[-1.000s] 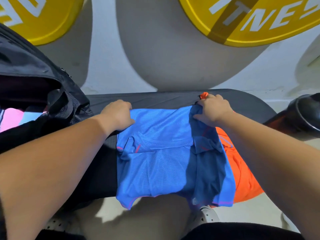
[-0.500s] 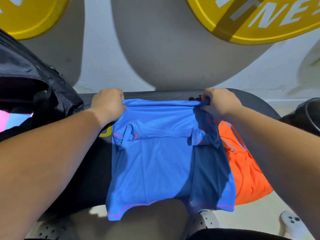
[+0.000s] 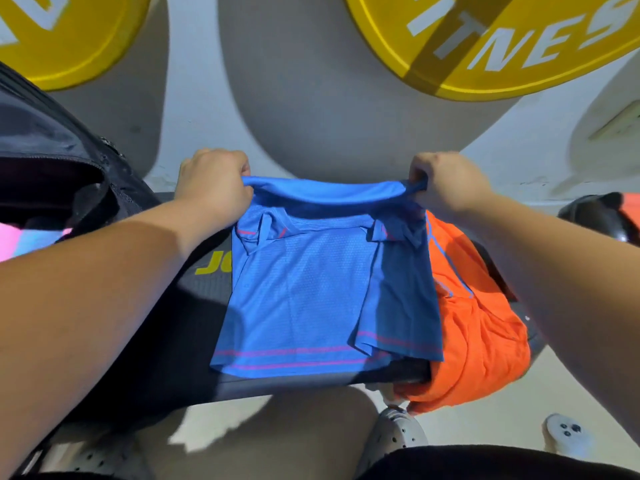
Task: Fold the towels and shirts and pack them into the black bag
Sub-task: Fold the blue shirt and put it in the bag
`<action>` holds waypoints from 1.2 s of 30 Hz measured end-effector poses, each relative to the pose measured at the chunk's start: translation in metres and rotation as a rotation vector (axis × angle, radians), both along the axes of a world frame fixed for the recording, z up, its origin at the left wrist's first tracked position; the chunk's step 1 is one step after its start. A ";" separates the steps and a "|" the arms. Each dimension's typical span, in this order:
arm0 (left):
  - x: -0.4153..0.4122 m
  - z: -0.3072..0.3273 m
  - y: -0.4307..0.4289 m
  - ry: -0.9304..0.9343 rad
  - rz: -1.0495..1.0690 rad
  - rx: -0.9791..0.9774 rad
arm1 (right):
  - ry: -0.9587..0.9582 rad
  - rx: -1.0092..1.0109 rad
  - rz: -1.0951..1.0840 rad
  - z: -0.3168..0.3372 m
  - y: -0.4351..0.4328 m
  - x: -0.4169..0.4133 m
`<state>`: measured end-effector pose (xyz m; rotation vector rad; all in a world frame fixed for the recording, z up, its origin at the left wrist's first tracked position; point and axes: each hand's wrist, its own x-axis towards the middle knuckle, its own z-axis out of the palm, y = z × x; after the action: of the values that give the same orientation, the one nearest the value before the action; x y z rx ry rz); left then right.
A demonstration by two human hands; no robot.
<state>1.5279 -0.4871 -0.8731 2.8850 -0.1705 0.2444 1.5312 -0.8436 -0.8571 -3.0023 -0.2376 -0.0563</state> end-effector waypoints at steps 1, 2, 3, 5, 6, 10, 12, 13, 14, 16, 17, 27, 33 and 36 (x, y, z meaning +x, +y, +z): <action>-0.011 0.002 0.001 0.007 -0.029 -0.018 | 0.015 0.007 0.023 0.003 -0.001 -0.011; -0.024 0.003 0.003 0.017 -0.067 -0.036 | 0.031 0.010 0.052 0.006 -0.003 -0.023; -0.037 0.005 0.005 0.033 -0.110 -0.047 | 0.040 0.010 0.087 0.009 -0.003 -0.035; -0.065 0.006 0.011 0.075 -0.221 -0.048 | 0.057 0.000 0.161 0.013 -0.006 -0.061; -0.078 0.005 0.014 0.095 -0.284 -0.039 | 0.073 -0.017 0.190 0.012 -0.008 -0.074; -0.123 -0.006 0.025 0.142 -0.451 0.001 | 0.191 -0.085 0.242 0.000 -0.013 -0.115; -0.140 -0.016 0.028 0.152 -0.497 0.046 | 0.261 -0.100 0.259 -0.008 -0.013 -0.129; -0.147 -0.021 0.029 0.161 -0.507 0.063 | 0.297 -0.110 0.270 -0.012 -0.013 -0.135; -0.153 -0.025 0.029 0.175 -0.508 0.077 | 0.337 -0.131 0.284 -0.015 -0.012 -0.140; -0.164 -0.032 0.027 0.224 -0.503 0.104 | 0.420 -0.208 0.316 -0.019 -0.009 -0.150; -0.168 -0.034 0.026 0.252 -0.499 0.125 | 0.454 -0.255 0.322 -0.020 -0.007 -0.153; -0.185 -0.035 0.015 0.464 -0.489 0.433 | 0.588 -0.472 0.378 -0.025 0.017 -0.167; -0.178 -0.030 0.009 0.351 -0.355 0.134 | 0.543 -0.452 0.309 0.004 0.042 -0.163; -0.166 -0.037 -0.006 0.121 -0.316 0.122 | 0.313 -0.343 0.289 0.008 0.069 -0.145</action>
<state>1.3621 -0.4933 -0.9100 2.9239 -0.6312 0.0019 1.3863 -0.7751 -0.8486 -3.2063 -0.7048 0.5284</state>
